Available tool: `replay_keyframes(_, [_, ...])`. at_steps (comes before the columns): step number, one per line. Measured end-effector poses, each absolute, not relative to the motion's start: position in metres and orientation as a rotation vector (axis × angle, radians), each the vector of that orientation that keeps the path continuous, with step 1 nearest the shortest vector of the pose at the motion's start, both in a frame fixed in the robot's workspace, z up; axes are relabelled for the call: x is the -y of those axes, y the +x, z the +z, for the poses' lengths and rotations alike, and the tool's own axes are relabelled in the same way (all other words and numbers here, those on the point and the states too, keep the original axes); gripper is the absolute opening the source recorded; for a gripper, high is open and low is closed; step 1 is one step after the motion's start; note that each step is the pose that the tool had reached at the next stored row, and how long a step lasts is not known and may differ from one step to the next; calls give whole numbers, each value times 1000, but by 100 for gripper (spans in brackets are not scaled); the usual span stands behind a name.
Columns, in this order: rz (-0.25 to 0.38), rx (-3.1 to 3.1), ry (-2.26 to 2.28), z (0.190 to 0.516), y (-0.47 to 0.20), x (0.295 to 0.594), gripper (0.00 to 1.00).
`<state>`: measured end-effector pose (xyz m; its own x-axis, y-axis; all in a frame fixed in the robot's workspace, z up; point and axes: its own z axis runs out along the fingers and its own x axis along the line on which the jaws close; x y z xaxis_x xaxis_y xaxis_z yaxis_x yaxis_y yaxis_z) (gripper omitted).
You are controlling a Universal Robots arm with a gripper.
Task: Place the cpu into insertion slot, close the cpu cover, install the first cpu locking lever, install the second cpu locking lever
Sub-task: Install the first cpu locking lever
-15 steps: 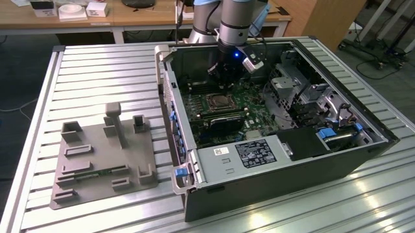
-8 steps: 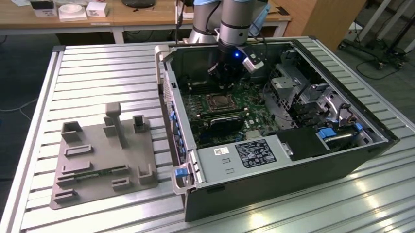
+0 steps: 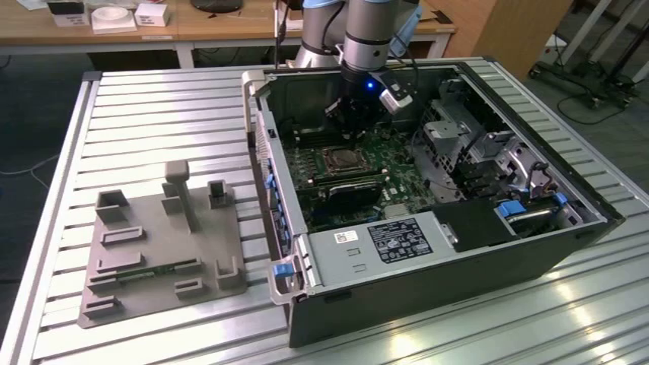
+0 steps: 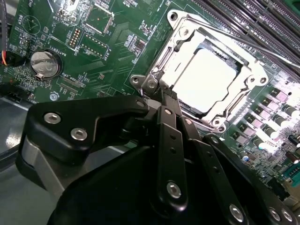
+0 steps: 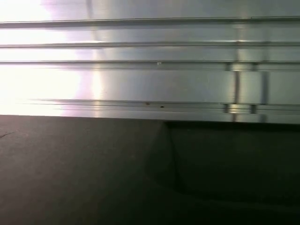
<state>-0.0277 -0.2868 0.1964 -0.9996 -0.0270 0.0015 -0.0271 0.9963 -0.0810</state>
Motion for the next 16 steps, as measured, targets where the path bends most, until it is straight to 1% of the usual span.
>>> replay_keyframes(10, [57,3140,46,197,-28,287,10])
replay_keyframes(16, [36,3142,47,200,-28,287,10])
